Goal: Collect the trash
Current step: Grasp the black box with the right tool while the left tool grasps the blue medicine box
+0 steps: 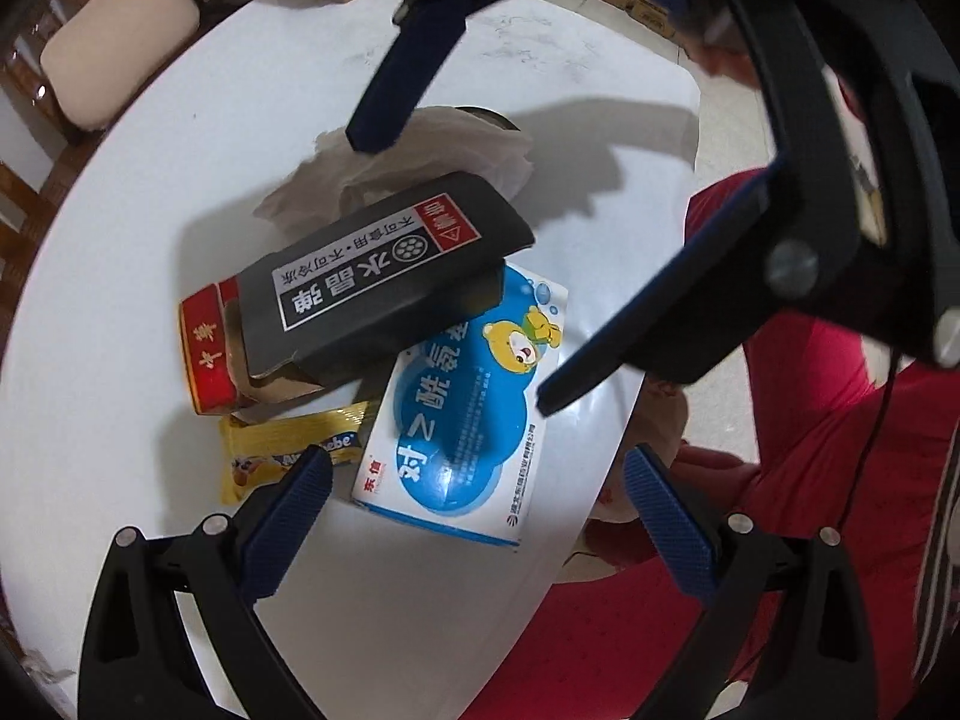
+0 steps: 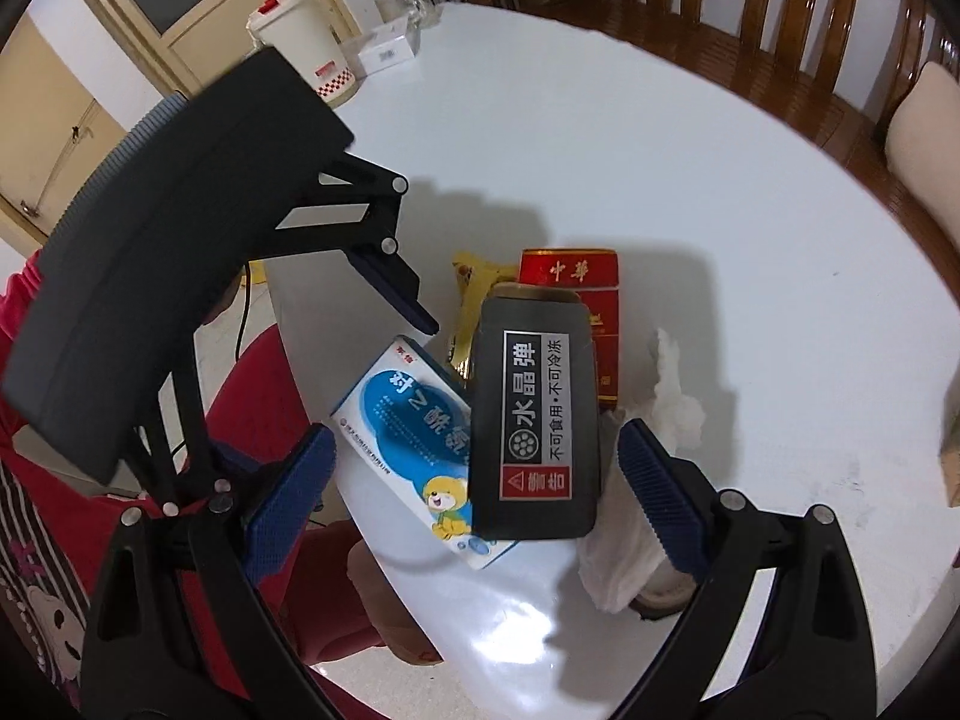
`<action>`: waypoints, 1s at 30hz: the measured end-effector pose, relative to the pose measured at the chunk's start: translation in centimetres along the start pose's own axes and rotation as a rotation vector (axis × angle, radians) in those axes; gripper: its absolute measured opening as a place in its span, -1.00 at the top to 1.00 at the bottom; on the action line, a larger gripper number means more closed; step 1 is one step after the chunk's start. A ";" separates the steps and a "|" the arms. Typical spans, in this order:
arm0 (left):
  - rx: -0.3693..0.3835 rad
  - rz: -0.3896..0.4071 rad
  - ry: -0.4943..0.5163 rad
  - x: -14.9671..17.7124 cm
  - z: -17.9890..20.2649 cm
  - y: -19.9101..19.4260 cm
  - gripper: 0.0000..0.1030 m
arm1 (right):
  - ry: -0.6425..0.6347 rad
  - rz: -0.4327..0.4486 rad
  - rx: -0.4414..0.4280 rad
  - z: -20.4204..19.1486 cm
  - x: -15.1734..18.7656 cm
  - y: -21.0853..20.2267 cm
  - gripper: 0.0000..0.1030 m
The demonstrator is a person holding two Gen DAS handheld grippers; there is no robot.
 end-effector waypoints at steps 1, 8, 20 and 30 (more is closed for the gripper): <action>0.009 0.000 -0.004 0.0 -0.1 0.1 -0.84 | 0.003 -0.006 0.001 0.2 -0.1 0.3 -0.80; 0.011 0.002 -0.005 -0.1 -0.4 0.9 -0.84 | 0.024 -0.032 -0.004 1.8 -0.7 2.5 -0.80; -0.041 0.022 -0.049 -0.5 -0.5 1.3 -0.58 | 0.071 -0.024 0.025 3.1 -1.5 3.9 -0.03; -0.082 0.067 -0.143 -0.1 -1.6 0.7 -0.37 | 0.134 0.010 0.046 2.9 -1.4 3.5 -0.02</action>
Point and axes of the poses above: each gripper's, at about its wrist camera, not at the fingertips, and y roughly the way its jaws point, z to its right, x to its underside, the point moved 2 cm from there along y, roughly the way its jaws point, and after that the axes turned 3 degrees about -z, right-handed, at the moved point
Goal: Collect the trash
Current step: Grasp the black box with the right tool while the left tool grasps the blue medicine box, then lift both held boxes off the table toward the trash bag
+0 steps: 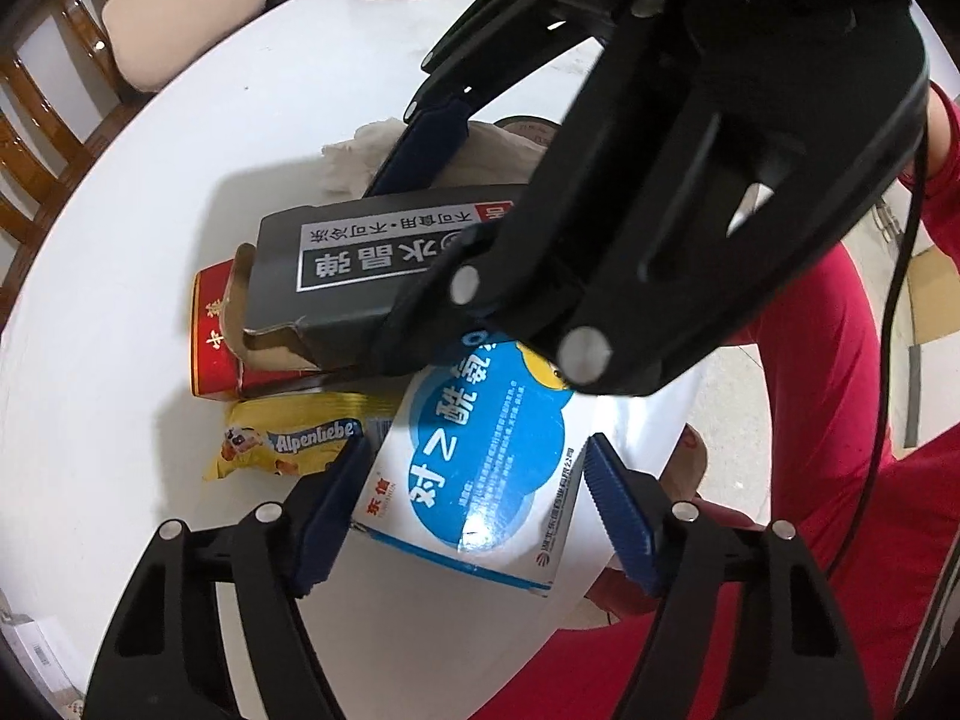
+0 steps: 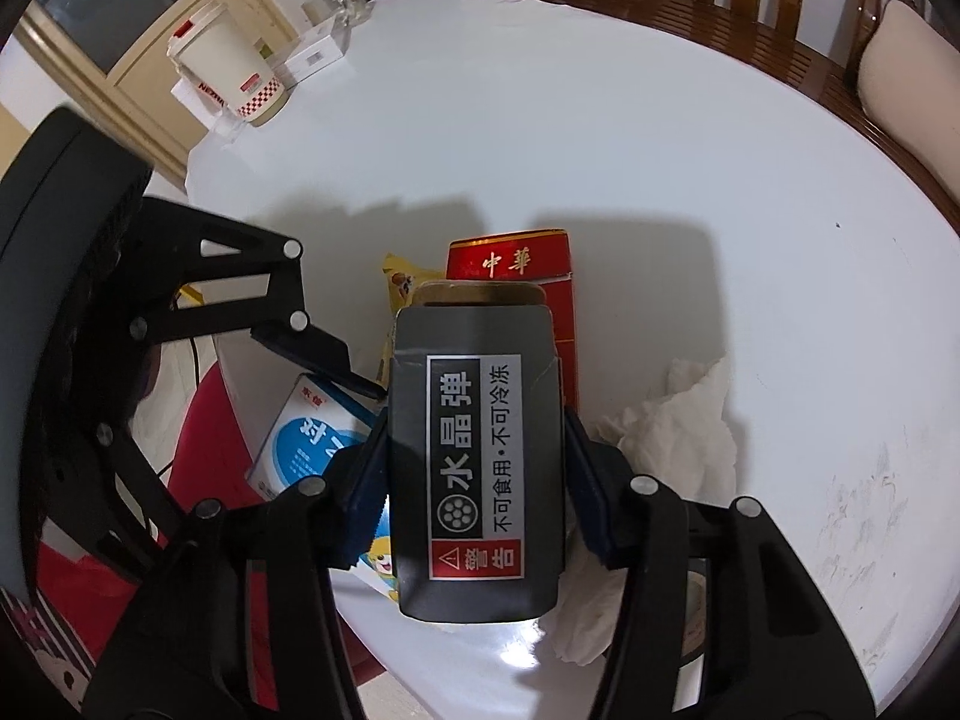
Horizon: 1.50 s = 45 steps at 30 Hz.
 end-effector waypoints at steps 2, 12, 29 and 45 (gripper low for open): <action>-0.014 0.015 -0.026 0.2 0.1 -0.1 -0.36 | 0.013 0.013 0.007 0.0 0.1 -0.4 -0.02; 0.002 0.106 -0.205 2.2 -0.9 -2.0 -0.30 | 0.063 0.129 0.022 -0.1 0.3 -4.3 -0.02; -0.041 0.176 -0.341 3.3 0.3 -2.5 -0.24 | 0.144 0.203 0.045 0.2 2.7 -7.0 -0.02; -0.098 0.211 -0.351 3.6 1.5 -3.5 -0.21 | 0.161 0.213 0.042 0.3 4.0 -7.4 -0.02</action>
Point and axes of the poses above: each gripper's, at about its wrist camera, not at the fingertips, and y roughly the way its jaws point, z to its right, x to its underside, the point moved 2 cm from there along y, roughly the way its jaws point, and after that the axes turned 3 degrees about -z, right-handed, at the moved point
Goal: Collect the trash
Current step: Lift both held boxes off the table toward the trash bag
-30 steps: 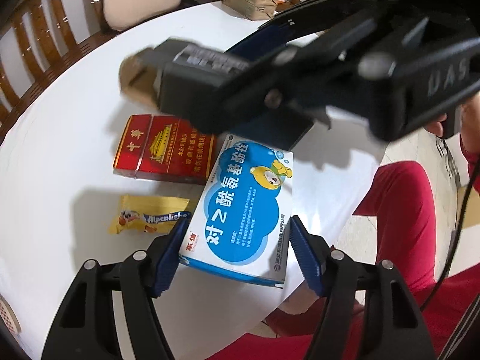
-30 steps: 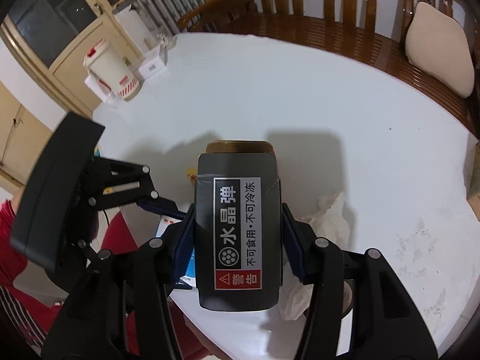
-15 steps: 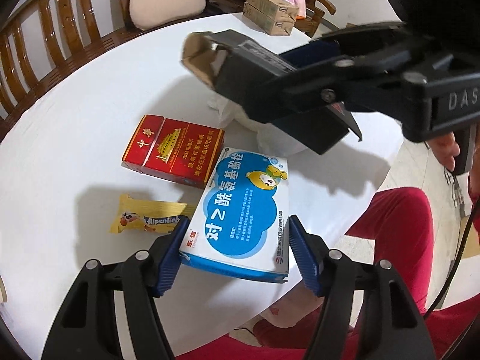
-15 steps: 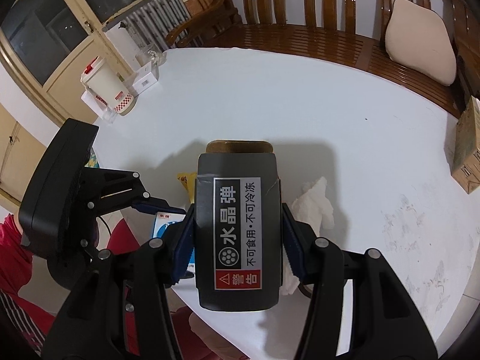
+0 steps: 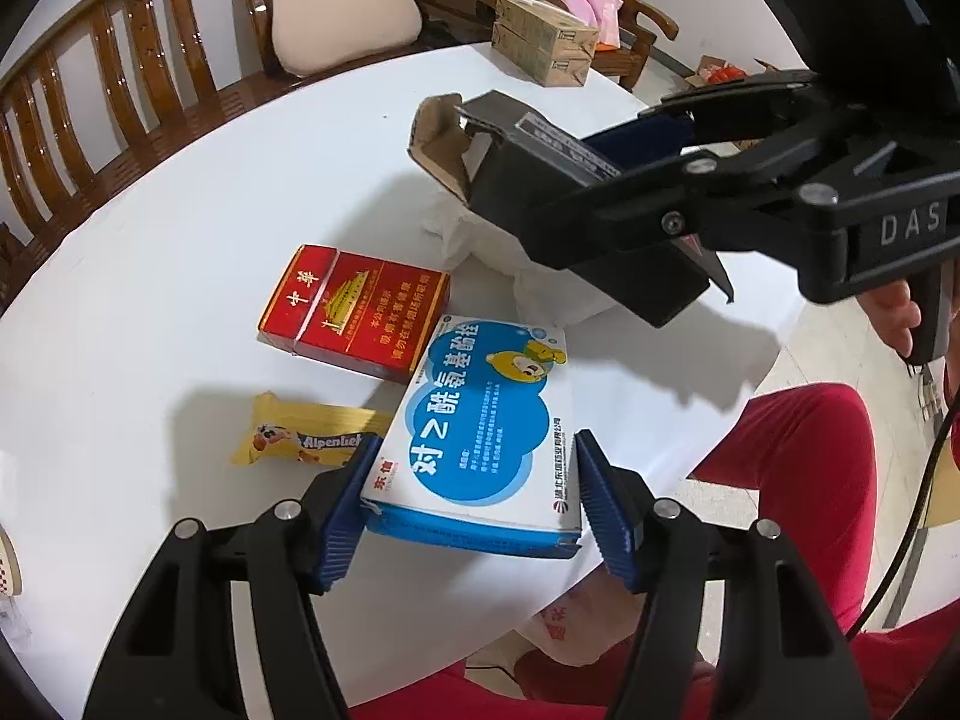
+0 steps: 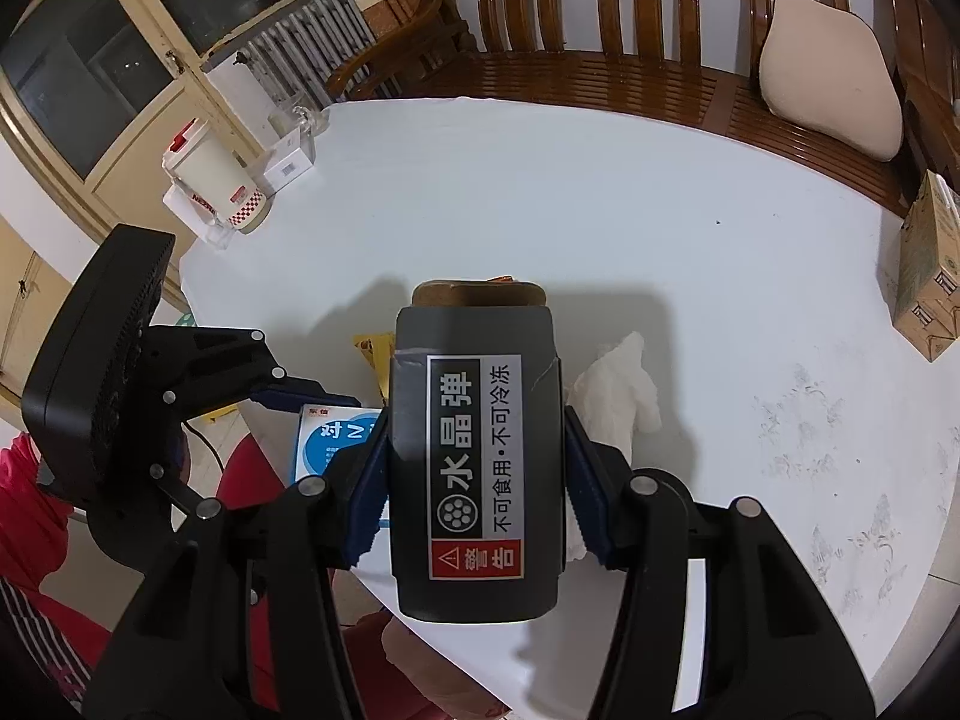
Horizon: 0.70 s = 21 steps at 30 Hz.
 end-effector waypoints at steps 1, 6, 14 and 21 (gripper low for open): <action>0.001 0.001 0.000 -0.1 0.1 0.0 -0.21 | -0.002 0.001 0.001 0.0 0.1 -0.1 -0.02; 0.001 0.027 0.008 -0.3 0.7 -1.0 -0.21 | -0.010 0.011 0.010 -0.3 0.1 -0.8 -0.02; -0.014 0.064 0.013 -0.2 1.6 -2.9 -0.21 | -0.021 0.059 0.071 -1.5 1.1 -3.5 -0.02; -0.044 0.119 0.018 0.4 3.1 -5.4 -0.21 | 0.005 0.102 0.134 -2.4 3.3 -6.2 -0.02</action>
Point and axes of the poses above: each gripper's, at about its wrist camera, not at the fingertips, and y roughly the way its jaws point, z to its right, x to its underside, the point moved 2 cm from there along y, roughly the way its jaws point, and after that the axes turned 3 degrees about -z, right-handed, at the moved point
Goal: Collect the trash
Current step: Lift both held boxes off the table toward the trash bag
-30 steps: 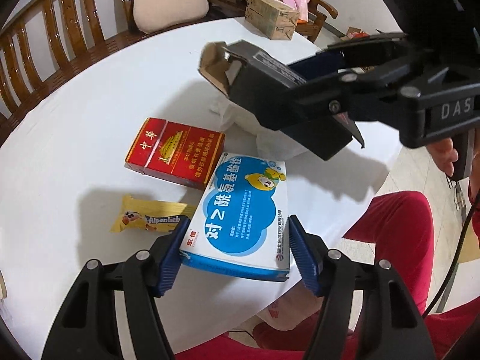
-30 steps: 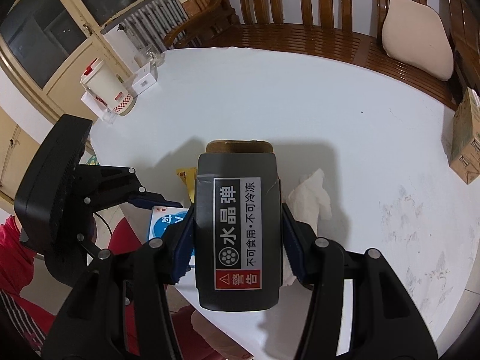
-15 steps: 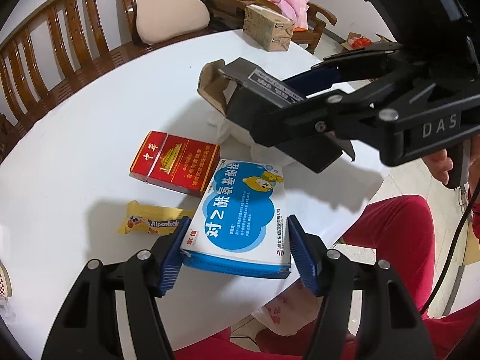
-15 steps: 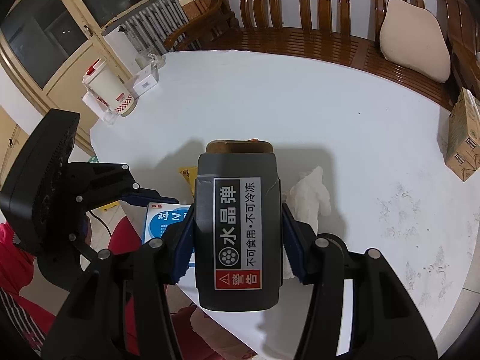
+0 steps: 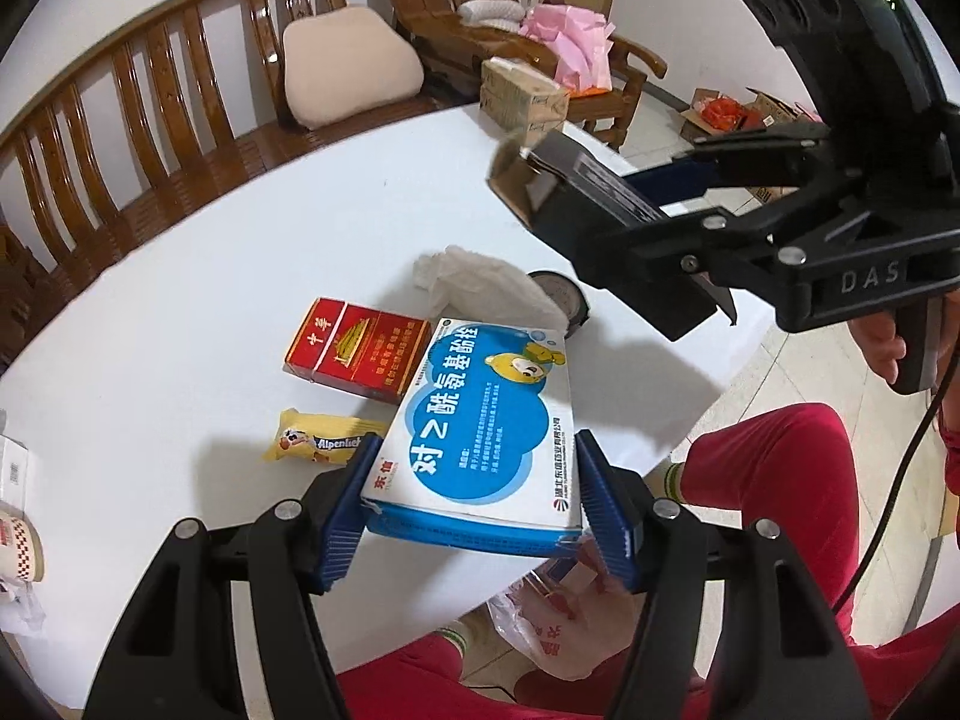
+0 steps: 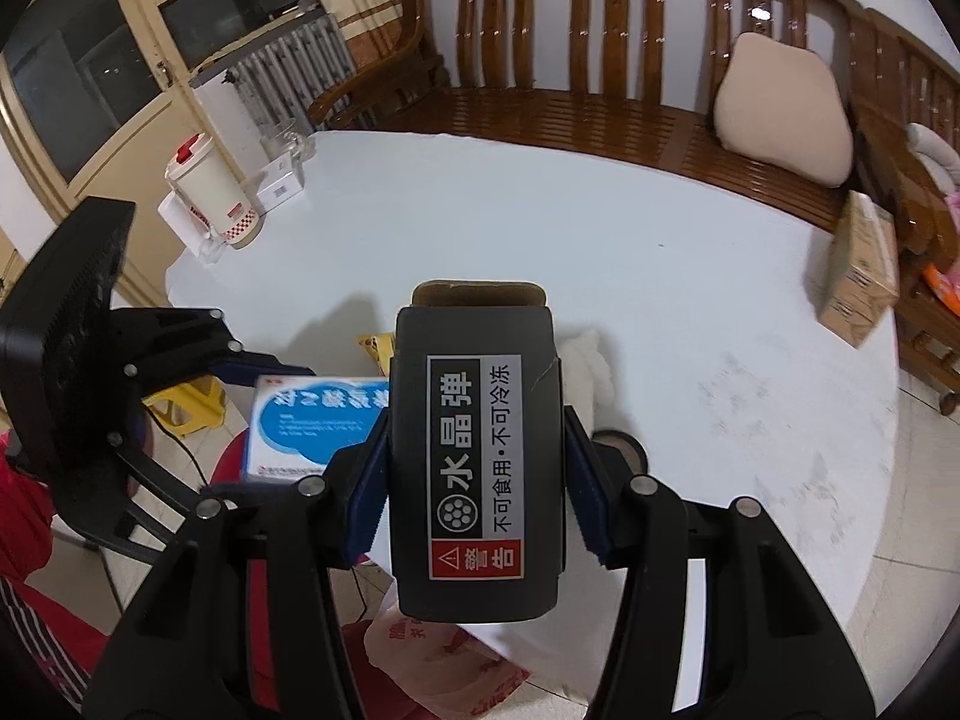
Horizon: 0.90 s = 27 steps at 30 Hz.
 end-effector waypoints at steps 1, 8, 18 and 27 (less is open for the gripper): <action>-0.004 0.004 0.002 0.1 0.3 -0.3 -0.21 | 0.002 0.012 0.017 -0.2 0.5 -0.7 -0.02; -0.038 0.053 0.003 1.7 1.6 -3.4 -0.21 | 0.007 0.078 0.089 -2.2 3.2 -4.7 -0.02; -0.044 0.072 -0.002 5.9 4.1 -5.2 -0.21 | 0.006 0.081 0.098 -5.7 8.8 -6.8 -0.02; -0.036 0.065 -0.008 9.6 6.2 -4.6 -0.21 | 0.010 0.056 0.099 -8.6 13.1 -6.6 -0.02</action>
Point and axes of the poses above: each gripper's, at about its wrist camera, not at the fingertips, and y roughly the way its jaws point, z to its right, x to its underside, the point moved 2 cm from there along y, roughly the way its jaws point, and after that the axes turned 3 degrees about -z, right-handed, at the moved point
